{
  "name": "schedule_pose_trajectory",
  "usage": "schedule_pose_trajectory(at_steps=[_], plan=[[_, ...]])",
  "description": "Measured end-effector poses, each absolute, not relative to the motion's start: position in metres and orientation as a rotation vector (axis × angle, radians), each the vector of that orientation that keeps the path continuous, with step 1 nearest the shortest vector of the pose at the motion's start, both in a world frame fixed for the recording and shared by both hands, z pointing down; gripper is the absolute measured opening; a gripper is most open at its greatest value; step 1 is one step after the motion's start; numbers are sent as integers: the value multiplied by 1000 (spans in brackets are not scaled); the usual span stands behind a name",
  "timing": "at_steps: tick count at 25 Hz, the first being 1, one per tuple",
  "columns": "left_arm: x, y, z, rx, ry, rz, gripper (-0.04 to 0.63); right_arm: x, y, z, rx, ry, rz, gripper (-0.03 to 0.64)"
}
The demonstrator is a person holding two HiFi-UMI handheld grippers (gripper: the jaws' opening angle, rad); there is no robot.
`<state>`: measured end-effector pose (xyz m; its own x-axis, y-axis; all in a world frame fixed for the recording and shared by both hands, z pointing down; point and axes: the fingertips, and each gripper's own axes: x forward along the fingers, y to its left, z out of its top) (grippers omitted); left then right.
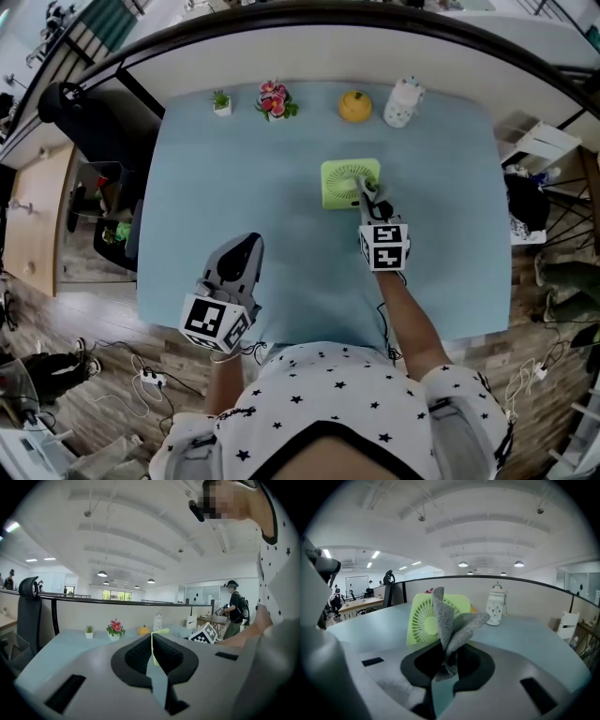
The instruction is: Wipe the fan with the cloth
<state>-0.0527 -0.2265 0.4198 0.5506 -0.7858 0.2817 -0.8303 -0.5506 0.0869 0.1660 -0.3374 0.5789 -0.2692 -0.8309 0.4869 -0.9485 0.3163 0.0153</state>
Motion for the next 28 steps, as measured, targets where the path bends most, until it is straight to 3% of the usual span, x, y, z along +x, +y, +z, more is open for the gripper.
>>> schedule_pose_trajectory(at_steps=[6, 14, 28], plan=[[-44, -225, 419, 2593, -1338, 320, 32, 204, -333, 592, 1664, -2096, 454, 44], [-47, -226, 419, 2583, -1351, 316, 32, 202, -331, 591, 1679, -2110, 486, 44], [-59, -219, 419, 2559, -1392, 312, 32, 103, -321, 570, 1421, -2324, 333, 44]])
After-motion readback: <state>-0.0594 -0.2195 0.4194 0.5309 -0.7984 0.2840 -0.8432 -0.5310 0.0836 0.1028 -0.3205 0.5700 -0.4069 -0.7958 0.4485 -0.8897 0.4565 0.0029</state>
